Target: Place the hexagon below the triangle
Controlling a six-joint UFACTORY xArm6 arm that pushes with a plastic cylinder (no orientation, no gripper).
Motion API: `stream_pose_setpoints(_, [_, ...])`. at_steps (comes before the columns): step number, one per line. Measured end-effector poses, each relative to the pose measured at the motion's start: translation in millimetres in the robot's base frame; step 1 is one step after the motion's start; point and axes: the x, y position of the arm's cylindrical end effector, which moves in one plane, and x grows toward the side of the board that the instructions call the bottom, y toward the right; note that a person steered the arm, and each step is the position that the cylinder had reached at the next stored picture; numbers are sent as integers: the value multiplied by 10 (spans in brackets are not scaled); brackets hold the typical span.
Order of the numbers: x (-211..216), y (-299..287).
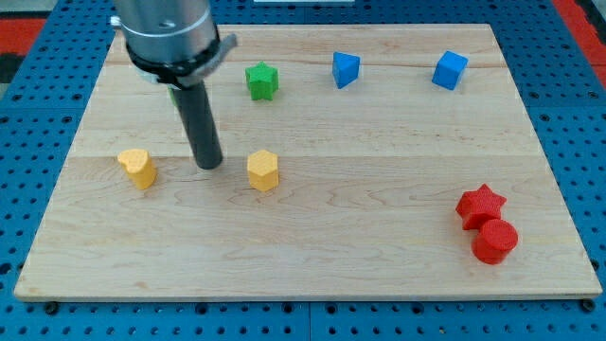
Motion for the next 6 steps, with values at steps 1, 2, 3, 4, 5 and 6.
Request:
stream_pose_setpoints(1, [62, 643])
stream_pose_setpoints(2, [94, 1150])
stream_pose_setpoints(3, [39, 1065])
stream_pose_setpoints(4, [12, 1123])
stream_pose_setpoints(5, [24, 1266])
stream_pose_setpoints(6, [91, 1313])
